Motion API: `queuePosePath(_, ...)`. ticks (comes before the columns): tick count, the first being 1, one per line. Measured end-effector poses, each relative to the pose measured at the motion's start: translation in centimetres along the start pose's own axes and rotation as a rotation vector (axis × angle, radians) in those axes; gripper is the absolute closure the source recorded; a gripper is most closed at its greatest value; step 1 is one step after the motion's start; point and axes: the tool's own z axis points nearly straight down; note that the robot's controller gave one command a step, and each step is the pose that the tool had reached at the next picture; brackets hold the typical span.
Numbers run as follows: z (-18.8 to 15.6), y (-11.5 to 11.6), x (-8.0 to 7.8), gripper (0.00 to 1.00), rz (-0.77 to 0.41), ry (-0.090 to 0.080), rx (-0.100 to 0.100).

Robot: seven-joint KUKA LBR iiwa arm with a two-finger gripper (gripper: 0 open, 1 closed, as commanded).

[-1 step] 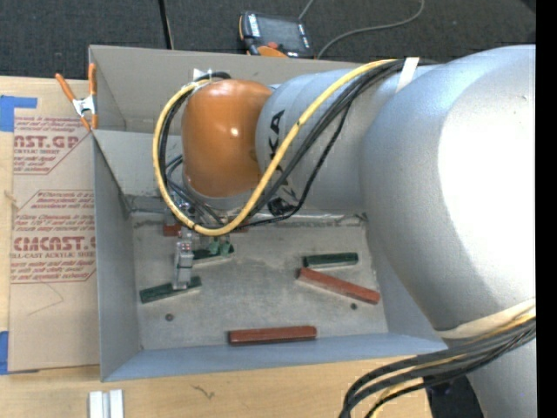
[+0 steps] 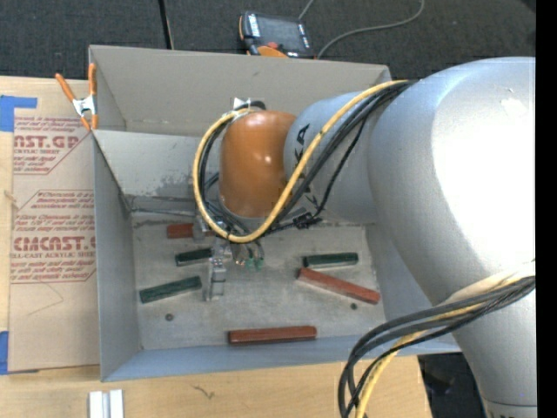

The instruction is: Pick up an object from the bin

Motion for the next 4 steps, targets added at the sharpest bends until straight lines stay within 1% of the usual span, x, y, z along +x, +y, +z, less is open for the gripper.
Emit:
queuePosePath(1, -3.3, 2.5, 0.2, 0.0, -0.302, 0.001, -0.001)
queuePosePath(2, -3.1, 0.3, 0.4, 0.0, -0.19, 0.005, 0.0)
queuePosePath(3, 0.0, -0.3, 1.7, 0.0, -0.112, 0.007, 0.0)
queuePosePath(4, 0.0, -0.2, 1.6, 0.0, -0.112, 0.005, -0.001)
